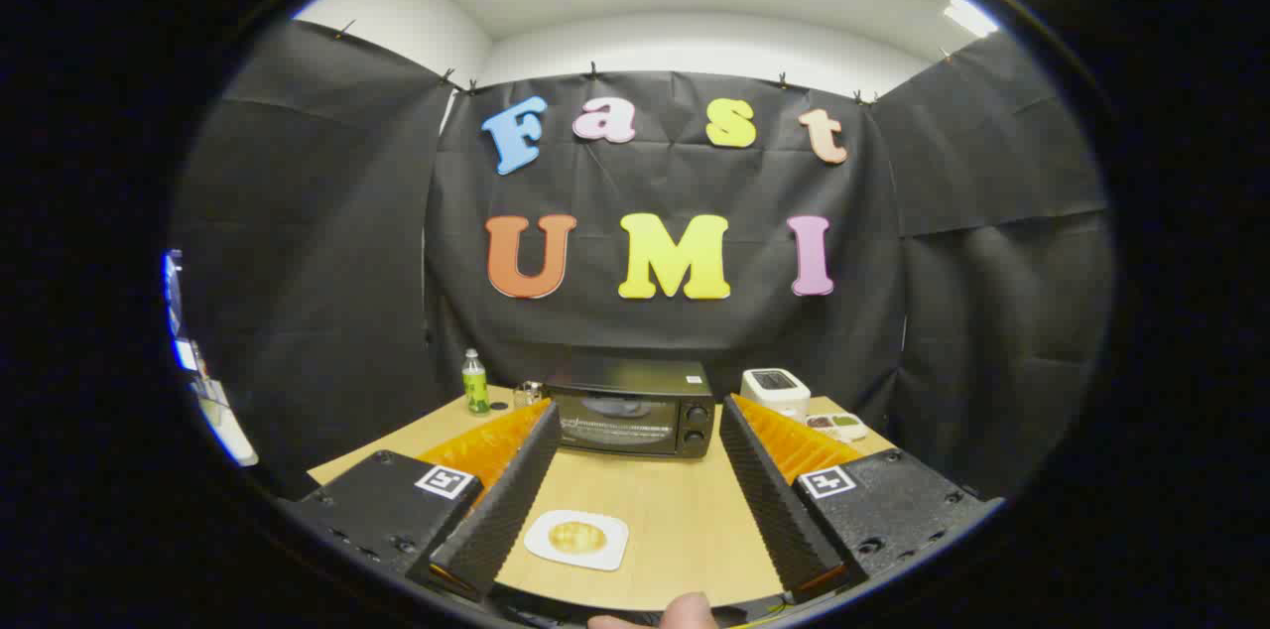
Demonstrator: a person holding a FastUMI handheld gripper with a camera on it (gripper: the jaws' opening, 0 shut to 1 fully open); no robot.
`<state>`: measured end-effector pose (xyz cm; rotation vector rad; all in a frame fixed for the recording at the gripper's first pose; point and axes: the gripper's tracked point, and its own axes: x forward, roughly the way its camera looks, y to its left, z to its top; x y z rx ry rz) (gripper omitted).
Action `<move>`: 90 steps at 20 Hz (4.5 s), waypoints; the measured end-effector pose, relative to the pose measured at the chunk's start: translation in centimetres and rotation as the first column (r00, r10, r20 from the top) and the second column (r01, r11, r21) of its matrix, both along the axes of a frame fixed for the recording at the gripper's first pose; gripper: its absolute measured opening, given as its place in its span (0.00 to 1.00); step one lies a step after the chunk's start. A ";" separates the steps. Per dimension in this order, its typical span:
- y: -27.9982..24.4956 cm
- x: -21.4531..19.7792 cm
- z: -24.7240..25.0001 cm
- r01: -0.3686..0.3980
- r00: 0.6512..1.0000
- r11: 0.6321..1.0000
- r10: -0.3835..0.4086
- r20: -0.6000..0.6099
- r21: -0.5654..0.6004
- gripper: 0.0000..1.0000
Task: Open the toaster oven, put the food inside, and close the toaster oven door.
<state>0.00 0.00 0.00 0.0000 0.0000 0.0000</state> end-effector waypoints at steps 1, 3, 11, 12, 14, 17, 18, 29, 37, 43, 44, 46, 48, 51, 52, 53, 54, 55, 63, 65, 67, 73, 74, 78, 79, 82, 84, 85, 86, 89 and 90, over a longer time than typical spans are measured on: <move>0.1 0.0 0.2 0.001 1.000 1.000 -0.001 0.002 0.005 1.00; 0.5 -0.1 0.3 -0.005 1.000 1.000 0.005 0.009 0.012 1.00; 1.4 -0.2 0.2 -0.024 1.000 1.000 0.024 -0.007 0.012 1.00; 1.3 -0.3 0.3 -0.020 1.000 1.000 0.020 0.000 0.010 1.00; 1.0 -0.6 0.1 -0.015 1.000 1.000 0.015 0.003 0.018 1.00; 0.4 -0.7 -0.2 -0.001 1.000 1.000 0.001 -0.005 0.029 1.00; 0.4 -0.7 -0.2 -0.001 1.000 1.000 0.001 -0.006 0.031 1.00; -0.6 -0.5 -1.1 0.023 1.000 0.999 -0.022 -0.020 0.039 1.00; -0.5 1.4 -1.4 0.027 0.999 1.000 -0.027 0.026 0.007 1.00; -0.3 8.4 -2.9 0.011 0.999 1.000 -0.012 0.040 0.003 1.00; -0.5 10.0 -3.0 0.010 0.999 1.000 -0.010 0.036 0.014 1.00; -1.0 13.3 -2.6 0.016 0.999 1.000 -0.017 0.034 0.025 1.00; -1.0 16.8 -2.3 0.021 0.999 0.999 -0.022 0.031 0.036 1.00; -0.5 22.2 -1.9 0.037 0.999 0.999 -0.037 0.032 0.006 1.00; -0.1 24.0 -2.2 0.031 0.999 0.999 -0.031 0.023 -0.014 1.00; 0.6 25.9 -2.5 0.021 1.000 0.999 -0.020 0.015 -0.029 1.00; 0.8 27.5 -2.6 0.027 1.000 0.998 -0.026 0.013 -0.052 1.00; 1.2 29.1 -3.0 0.027 1.000 0.997 -0.026 0.010 -0.066 1.00; 5.8 38.6 -8.0 0.014 0.999 0.999 -0.015 -0.036 -0.032 1.00; 5.7 40.3 -9.9 0.035 0.998 0.999 -0.036 -0.059 -0.021 1.00; 5.5 41.8 -12.0 0.055 0.994 0.998 -0.056 -0.094 -0.013 1.00; 4.6 43.6 -15.3 0.077 0.987 0.997 -0.074 -0.146 0.017 1.00; 4.6 43.6 -15.5 0.071 0.986 0.997 -0.068 -0.152 0.016 1.00; 4.0 43.0 -16.0 0.065 0.984 0.985 -0.090 -0.155 -0.162 1.00; 4.1 42.8 -16.8 0.074 0.980 0.991 -0.092 -0.174 -0.109 1.00; 4.2 42.4 -17.3 0.054 0.985 0.997 -0.045 -0.169 0.049 1.00; 4.3 41.7 -17.6 0.055 0.984 0.998 -0.052 -0.169 0.013 1.00; 4.5 41.4 -17.8 0.061 0.983 0.998 -0.054 -0.173 0.034 1.00; 4.5 40.6 -18.0 0.064 0.983 0.997 -0.057 -0.177 0.031 1.00; 4.6 38.4 -19.0 0.078 0.973 0.996 -0.066 -0.219 0.044 1.00; 4.6 37.8 -19.2 0.079 0.969 0.996 -0.069 -0.237 0.034 1.00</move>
